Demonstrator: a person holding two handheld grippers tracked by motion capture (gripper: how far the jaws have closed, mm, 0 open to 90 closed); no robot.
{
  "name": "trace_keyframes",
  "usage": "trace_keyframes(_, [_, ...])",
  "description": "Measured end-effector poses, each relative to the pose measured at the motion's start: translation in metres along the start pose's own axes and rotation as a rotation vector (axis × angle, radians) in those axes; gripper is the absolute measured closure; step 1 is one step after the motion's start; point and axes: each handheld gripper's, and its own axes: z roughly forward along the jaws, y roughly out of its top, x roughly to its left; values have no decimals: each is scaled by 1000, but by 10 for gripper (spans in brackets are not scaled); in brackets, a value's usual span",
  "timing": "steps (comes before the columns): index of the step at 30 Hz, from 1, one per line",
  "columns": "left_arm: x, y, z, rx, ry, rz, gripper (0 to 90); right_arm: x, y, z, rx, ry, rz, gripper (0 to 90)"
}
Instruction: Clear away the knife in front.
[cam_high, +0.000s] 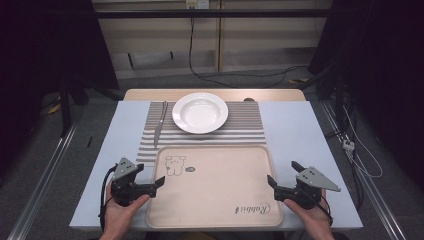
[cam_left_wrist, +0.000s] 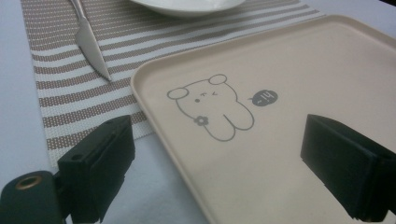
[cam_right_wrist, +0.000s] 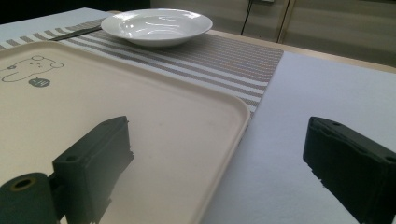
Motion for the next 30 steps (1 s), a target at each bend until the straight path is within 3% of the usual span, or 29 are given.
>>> trace_keyframes(19, [9,13,9,8,13,12,85,-1,1,4,23,9,4,68])
trace_keyframes(24, [12,25,13,57,42,7,80,-1,0,5,24,12,2,67])
trace_keyframes(28, [15,35,16,36,31,-2,81,-1,1,5,24,16,2,66])
trace_keyframes(30, [18,45,21,39,58,20,82,0,1,6,25,17,-1,67])
